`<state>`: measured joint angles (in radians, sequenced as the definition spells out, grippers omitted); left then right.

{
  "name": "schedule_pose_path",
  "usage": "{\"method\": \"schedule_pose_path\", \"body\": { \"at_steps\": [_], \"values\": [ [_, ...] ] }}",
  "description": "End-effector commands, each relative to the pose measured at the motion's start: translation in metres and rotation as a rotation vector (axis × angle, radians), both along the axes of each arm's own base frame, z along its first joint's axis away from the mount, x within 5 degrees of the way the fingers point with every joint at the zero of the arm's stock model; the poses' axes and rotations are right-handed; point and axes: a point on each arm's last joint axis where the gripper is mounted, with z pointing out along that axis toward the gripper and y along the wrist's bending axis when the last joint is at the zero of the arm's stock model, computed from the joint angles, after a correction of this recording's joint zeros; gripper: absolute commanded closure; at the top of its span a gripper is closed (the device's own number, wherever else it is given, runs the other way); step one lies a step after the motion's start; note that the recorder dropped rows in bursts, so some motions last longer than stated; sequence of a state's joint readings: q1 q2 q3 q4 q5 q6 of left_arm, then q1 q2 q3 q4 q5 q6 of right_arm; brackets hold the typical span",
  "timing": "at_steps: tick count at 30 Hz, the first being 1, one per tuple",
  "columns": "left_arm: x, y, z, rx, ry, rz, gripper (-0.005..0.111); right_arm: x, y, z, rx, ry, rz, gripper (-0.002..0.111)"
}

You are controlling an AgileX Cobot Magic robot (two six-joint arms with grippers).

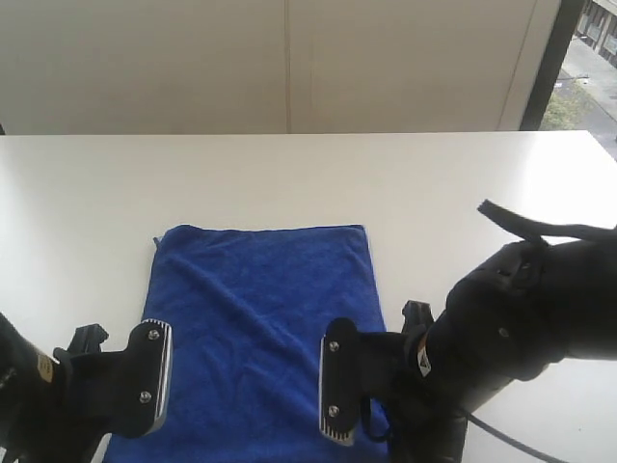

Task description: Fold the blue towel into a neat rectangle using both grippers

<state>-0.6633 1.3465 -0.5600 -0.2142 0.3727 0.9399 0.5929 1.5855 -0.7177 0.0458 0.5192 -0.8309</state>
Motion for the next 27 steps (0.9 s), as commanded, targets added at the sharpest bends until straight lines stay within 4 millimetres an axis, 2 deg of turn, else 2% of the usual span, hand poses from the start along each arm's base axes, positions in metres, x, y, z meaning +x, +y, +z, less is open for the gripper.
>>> {"method": "schedule_pose_path", "body": {
  "at_steps": [1, 10, 15, 20, 27],
  "values": [
    [-0.001, -0.0018, -0.0077, 0.013, 0.03, -0.004, 0.043, -0.0077, -0.0028, -0.0063, -0.028, 0.017, 0.066, 0.049],
    [0.0006, -0.0026, -0.0089, 0.011, 0.021, -0.001, 0.043, -0.0113, -0.0055, -0.0129, -0.021, -0.004, 0.076, 0.049],
    [0.0003, -0.0024, -0.009, 0.012, 0.024, -0.002, 0.043, -0.0118, -0.006, -0.0149, -0.017, -0.013, 0.075, 0.054],
    [-0.0037, 0.0015, -0.0147, 0.036, 0.009, -0.074, 0.043, -0.0113, -0.0057, -0.0148, -0.013, -0.02, 0.075, 0.054],
    [-0.0022, 0.0018, -0.0165, 0.024, -0.028, -0.069, 0.043, -0.0111, -0.0055, -0.0147, -0.011, -0.022, 0.074, 0.054]
  ]
}}
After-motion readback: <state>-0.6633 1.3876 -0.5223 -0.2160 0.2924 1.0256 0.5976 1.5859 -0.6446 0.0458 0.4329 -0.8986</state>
